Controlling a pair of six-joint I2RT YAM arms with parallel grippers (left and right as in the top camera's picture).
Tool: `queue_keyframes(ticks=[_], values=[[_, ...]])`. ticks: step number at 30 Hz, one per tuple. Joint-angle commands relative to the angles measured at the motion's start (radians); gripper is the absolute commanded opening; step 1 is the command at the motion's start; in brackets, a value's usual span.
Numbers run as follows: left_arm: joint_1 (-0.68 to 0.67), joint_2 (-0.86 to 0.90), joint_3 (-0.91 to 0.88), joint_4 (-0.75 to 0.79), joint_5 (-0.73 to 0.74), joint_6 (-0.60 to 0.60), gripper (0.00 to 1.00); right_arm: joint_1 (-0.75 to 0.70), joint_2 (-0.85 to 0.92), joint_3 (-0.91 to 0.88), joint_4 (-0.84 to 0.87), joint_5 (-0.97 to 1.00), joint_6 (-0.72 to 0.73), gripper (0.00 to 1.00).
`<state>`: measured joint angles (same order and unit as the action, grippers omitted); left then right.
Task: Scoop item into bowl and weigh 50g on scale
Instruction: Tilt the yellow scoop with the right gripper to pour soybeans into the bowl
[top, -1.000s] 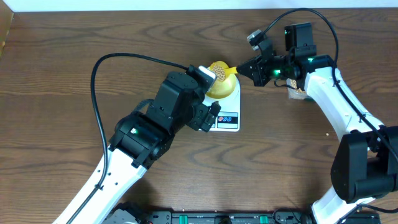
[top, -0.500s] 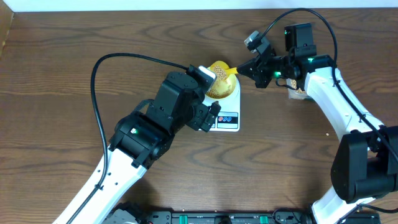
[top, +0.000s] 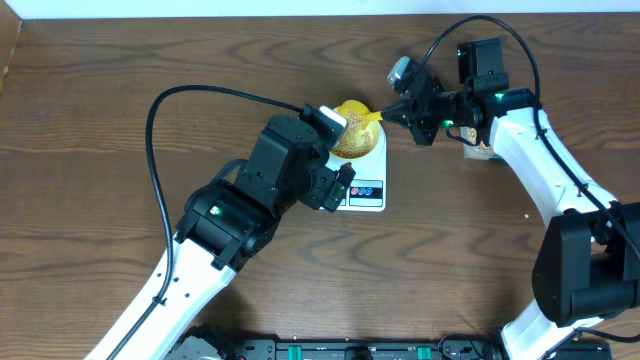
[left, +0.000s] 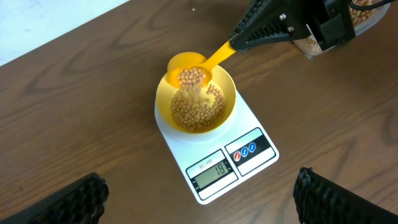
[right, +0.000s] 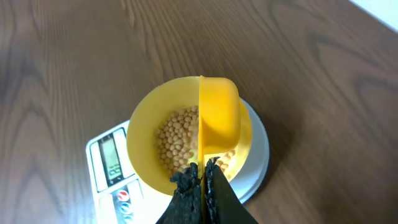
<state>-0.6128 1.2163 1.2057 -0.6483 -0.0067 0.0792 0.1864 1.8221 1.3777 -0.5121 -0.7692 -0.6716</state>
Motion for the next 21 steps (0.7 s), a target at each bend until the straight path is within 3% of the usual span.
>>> queue_keyframes(ticks=[1, 13, 21], values=[[-0.004, -0.002, -0.010, -0.003, -0.013, 0.003, 0.97, 0.006, -0.002, -0.002, -0.001, -0.015, -0.140, 0.01], [-0.004, -0.002, -0.010, -0.003, -0.013, 0.003, 0.97, 0.019, -0.002, -0.002, 0.000, -0.015, -0.364, 0.01], [-0.004, -0.002, -0.010, -0.003, -0.013, 0.003, 0.97, 0.020, -0.002, -0.002, 0.007, -0.015, -0.373, 0.01]])
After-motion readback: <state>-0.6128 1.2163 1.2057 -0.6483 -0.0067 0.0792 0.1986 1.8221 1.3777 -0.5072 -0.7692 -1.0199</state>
